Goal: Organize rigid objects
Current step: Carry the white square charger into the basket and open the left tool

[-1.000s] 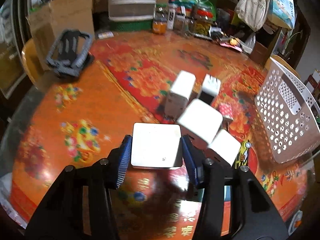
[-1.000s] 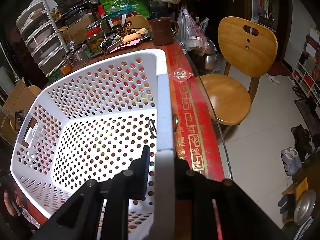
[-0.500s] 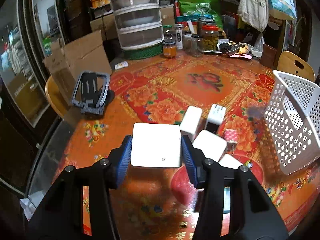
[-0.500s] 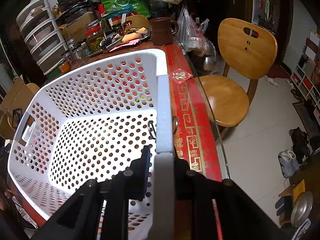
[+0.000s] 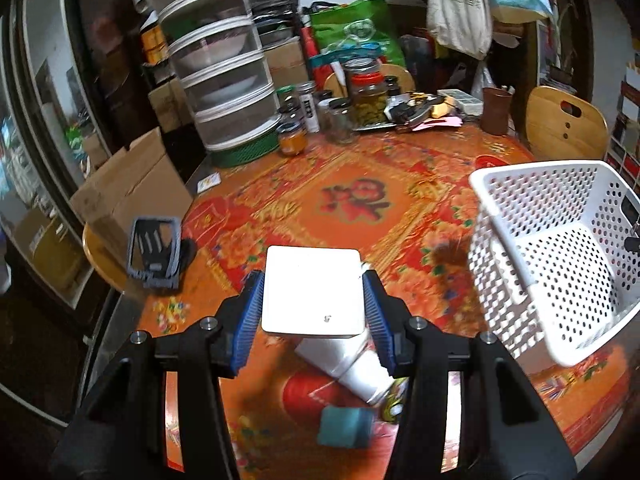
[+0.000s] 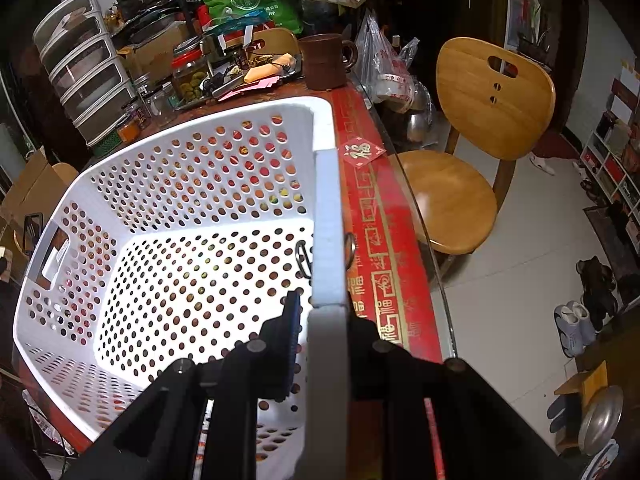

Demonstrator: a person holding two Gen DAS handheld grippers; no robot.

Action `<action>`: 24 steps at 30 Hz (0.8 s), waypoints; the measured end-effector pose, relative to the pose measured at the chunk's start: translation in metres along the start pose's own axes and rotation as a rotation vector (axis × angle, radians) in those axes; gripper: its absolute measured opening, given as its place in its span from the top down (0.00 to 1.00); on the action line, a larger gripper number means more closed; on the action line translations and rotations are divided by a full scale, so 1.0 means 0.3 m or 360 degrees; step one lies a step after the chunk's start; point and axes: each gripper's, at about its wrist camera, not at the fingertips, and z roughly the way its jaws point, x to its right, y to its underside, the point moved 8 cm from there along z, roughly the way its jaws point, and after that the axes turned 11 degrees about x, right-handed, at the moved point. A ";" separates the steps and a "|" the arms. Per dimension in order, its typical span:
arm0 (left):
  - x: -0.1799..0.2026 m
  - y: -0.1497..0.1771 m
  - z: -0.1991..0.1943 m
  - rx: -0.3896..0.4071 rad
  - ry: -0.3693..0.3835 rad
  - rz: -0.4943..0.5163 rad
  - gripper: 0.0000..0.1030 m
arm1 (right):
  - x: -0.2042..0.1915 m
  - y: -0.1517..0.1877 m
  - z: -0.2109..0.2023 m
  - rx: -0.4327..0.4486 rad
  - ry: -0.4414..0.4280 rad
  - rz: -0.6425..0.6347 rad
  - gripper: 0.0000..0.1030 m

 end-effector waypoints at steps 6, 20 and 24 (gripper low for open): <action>0.194 -0.108 0.000 0.0002 0.0091 0.0123 0.55 | -0.003 0.003 -0.001 -0.0001 0.0010 -0.0003 0.84; 0.654 -0.139 0.096 -0.0111 0.0227 0.0480 0.55 | 0.002 0.004 -0.009 -0.0012 0.0020 -0.0011 0.85; 0.718 -0.124 0.119 -0.0126 0.0232 0.0547 0.55 | 0.002 0.003 -0.009 -0.0015 0.0017 -0.0015 0.86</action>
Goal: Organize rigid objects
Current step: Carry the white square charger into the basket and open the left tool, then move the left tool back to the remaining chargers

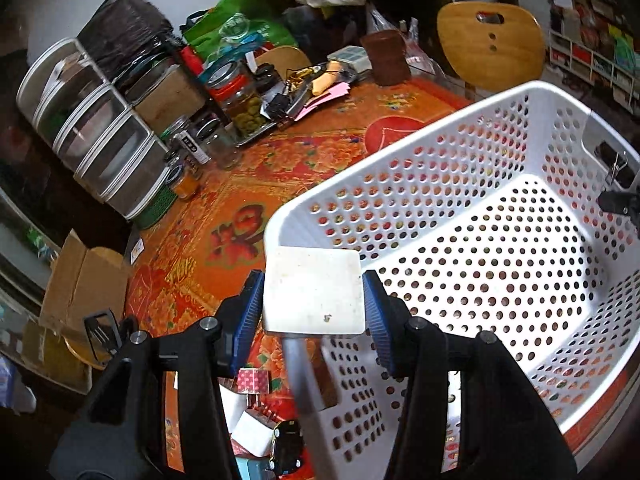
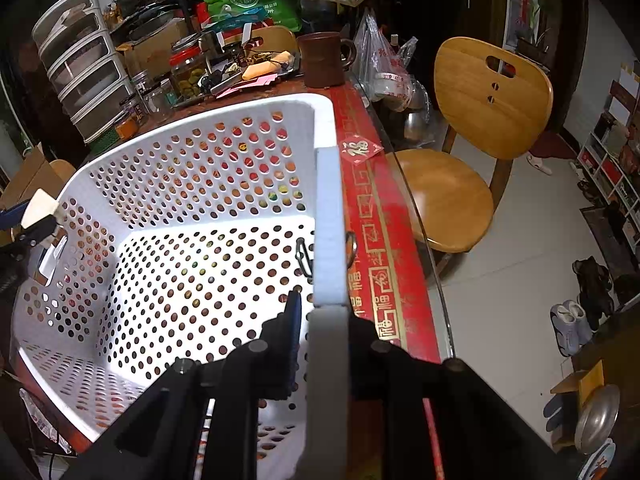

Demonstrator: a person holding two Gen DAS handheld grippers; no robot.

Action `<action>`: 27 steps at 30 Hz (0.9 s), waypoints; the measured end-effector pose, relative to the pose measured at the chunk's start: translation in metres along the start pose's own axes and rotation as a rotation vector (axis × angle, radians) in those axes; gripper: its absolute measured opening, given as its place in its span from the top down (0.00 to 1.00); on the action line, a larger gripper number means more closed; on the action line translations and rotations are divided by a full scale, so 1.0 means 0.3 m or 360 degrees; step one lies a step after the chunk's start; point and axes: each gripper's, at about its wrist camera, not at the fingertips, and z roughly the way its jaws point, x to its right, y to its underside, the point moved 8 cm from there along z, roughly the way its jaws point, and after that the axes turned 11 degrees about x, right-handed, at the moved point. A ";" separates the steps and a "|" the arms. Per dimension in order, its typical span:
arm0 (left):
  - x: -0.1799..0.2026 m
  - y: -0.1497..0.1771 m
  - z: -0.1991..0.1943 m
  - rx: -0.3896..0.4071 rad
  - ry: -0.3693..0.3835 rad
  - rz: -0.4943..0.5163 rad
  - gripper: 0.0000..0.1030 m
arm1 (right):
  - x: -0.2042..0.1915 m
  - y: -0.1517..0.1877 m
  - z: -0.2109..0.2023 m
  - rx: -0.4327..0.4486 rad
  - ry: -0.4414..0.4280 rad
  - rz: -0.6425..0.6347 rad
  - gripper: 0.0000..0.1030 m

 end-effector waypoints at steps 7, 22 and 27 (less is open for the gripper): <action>0.060 0.001 0.042 -0.0020 -0.0006 0.0089 0.55 | -0.001 -0.003 0.000 0.0008 -0.0020 0.0012 0.87; 0.141 0.019 0.108 -0.0138 0.0020 0.0287 0.32 | -0.005 -0.008 -0.002 0.0014 -0.0005 0.0007 0.88; 0.099 0.003 -0.006 0.0061 0.0093 0.0127 0.23 | -0.003 -0.009 -0.001 0.0013 0.0004 0.0008 0.88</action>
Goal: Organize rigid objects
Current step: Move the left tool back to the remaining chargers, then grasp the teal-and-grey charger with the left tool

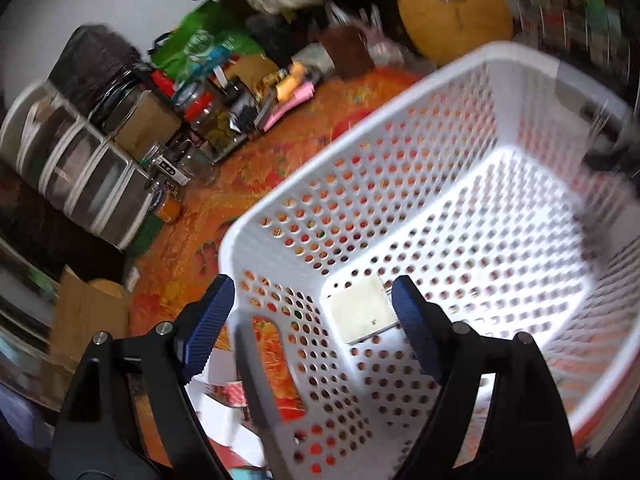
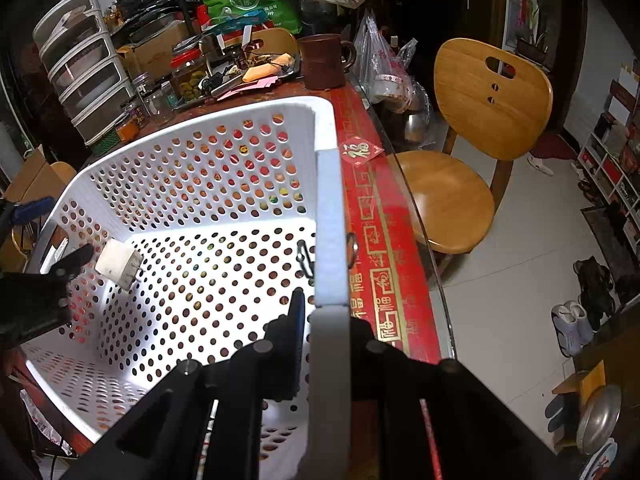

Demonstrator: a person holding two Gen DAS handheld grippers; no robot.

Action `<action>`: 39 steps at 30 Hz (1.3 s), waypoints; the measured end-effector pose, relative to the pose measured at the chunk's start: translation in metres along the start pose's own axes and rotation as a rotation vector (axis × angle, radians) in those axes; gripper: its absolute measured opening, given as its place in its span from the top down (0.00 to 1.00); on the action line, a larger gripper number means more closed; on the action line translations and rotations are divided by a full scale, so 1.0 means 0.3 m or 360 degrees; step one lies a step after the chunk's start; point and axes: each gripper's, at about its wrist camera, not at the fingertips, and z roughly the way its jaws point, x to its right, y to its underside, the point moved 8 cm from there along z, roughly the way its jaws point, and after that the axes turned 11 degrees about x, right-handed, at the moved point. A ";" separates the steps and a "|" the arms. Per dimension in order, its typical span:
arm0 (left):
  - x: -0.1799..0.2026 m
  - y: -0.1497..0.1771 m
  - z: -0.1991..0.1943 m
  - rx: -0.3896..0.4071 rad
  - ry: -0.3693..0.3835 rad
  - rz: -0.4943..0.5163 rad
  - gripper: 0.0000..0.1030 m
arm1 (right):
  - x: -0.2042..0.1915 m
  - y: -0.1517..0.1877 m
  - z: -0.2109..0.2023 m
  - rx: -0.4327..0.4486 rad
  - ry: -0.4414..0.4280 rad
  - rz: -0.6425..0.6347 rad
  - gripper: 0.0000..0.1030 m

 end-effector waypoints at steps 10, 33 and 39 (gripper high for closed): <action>-0.426 0.339 -0.289 0.0210 -0.0144 -0.0601 0.01 | 0.005 0.001 0.000 0.0019 -0.0023 0.0024 0.88; -0.371 0.930 -0.091 -0.0166 0.0039 -0.0878 0.01 | 0.032 0.009 -0.005 0.0053 -0.0099 0.0244 0.87; -0.374 0.977 -0.087 -0.0172 0.0055 -0.0927 0.01 | 0.037 0.001 -0.007 0.0096 -0.0101 0.0271 0.87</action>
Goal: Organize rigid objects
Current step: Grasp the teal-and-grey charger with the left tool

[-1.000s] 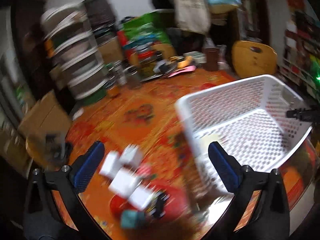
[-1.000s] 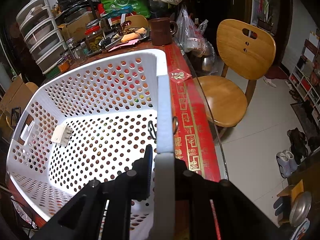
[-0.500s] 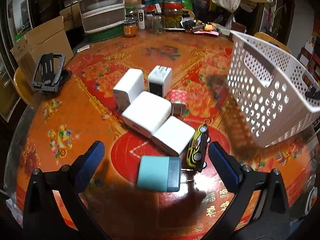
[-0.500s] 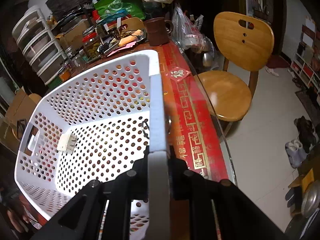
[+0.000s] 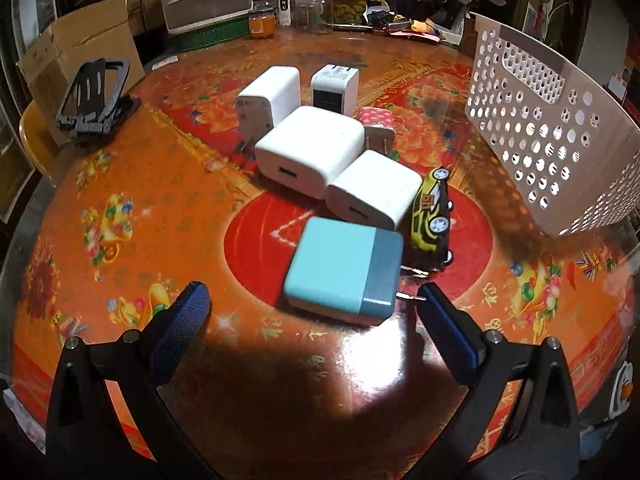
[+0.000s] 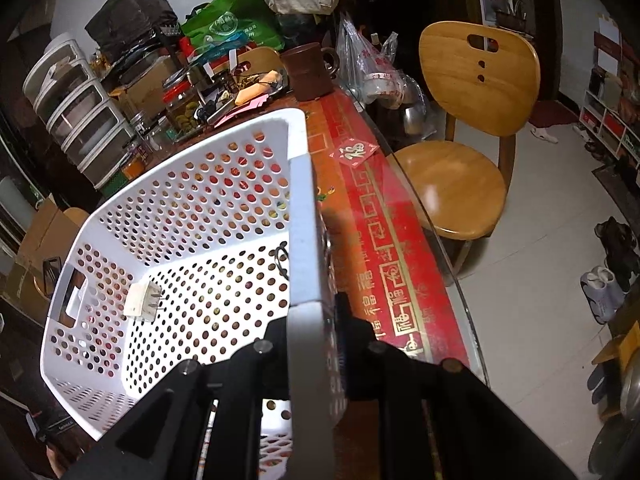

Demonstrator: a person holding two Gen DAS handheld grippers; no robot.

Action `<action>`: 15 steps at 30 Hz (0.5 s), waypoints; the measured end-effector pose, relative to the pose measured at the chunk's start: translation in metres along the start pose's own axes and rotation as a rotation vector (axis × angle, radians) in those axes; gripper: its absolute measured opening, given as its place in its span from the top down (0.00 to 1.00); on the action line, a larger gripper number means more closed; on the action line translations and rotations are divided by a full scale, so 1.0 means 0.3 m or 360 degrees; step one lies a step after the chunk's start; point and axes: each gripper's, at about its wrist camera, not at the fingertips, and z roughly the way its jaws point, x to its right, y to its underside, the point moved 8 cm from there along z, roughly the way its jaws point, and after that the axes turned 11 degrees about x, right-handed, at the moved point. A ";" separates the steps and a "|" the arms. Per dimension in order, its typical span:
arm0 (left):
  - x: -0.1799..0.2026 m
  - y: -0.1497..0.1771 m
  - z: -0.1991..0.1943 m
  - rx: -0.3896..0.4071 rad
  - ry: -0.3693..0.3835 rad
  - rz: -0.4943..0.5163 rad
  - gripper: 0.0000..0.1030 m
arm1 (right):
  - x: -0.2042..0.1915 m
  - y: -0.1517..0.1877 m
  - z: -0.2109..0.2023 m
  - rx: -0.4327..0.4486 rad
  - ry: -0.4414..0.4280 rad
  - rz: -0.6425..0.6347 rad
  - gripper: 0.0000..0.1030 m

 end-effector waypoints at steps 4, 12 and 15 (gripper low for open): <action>-0.007 -0.001 0.002 0.0013 -0.0011 -0.0023 0.04 | 0.000 -0.004 -0.007 0.0051 0.0007 0.0006 0.87; 0.005 -0.028 -0.019 0.0086 -0.0029 -0.0034 0.42 | -0.005 -0.008 -0.011 0.0092 -0.0006 -0.0001 0.87; -0.007 -0.029 -0.024 0.0100 -0.0056 -0.0052 0.42 | -0.006 -0.007 -0.013 0.0097 -0.0014 -0.0002 0.87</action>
